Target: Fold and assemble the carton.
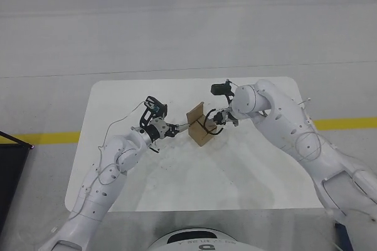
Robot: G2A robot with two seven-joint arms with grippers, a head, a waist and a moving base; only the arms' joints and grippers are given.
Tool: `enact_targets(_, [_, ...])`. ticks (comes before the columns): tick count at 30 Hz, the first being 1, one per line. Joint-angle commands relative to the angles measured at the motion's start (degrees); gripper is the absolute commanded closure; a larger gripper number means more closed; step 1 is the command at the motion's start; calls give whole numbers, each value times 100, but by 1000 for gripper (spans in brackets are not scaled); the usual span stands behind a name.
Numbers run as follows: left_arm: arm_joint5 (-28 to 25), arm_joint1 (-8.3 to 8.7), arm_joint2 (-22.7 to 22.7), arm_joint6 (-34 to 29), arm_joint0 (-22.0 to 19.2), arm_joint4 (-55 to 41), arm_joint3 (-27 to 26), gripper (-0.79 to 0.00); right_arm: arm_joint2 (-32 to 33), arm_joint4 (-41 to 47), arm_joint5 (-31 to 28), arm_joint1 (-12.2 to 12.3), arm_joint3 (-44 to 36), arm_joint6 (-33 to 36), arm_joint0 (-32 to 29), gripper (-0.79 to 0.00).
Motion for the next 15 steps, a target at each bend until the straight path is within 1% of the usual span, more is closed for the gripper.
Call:
enact_targets(1, [11,1,4,21,-13,-4,40,-785,-85,-25,9,-47,114,43,47,-683])
enact_targets(2, [15,2,7,28,-19,2,56,-785,-121,-17,7,-77,166,42,76,-637])
enact_targets(5, [18,5,6,56,-29,-11,84,-785,-211,29,-48,-155,274,71,140,-376])
enact_targets(6, [23,7,4,60,-30,-20,93,-785,-231,51,-86,-176,296,89,157,-302])
enact_targets(8, [21,10,5,62,-36,-25,101,-785,-249,100,-176,-208,338,122,185,-89])
enact_targets(9, [19,11,5,63,-41,-27,106,-785,-247,128,-223,-220,354,133,197,0])
enact_targets(13, [19,14,9,75,-71,-46,140,-785,-197,198,-382,-231,260,169,187,0])
enact_targets(15, [23,15,13,88,-90,-58,161,-785,-141,158,-365,-206,155,197,149,0])
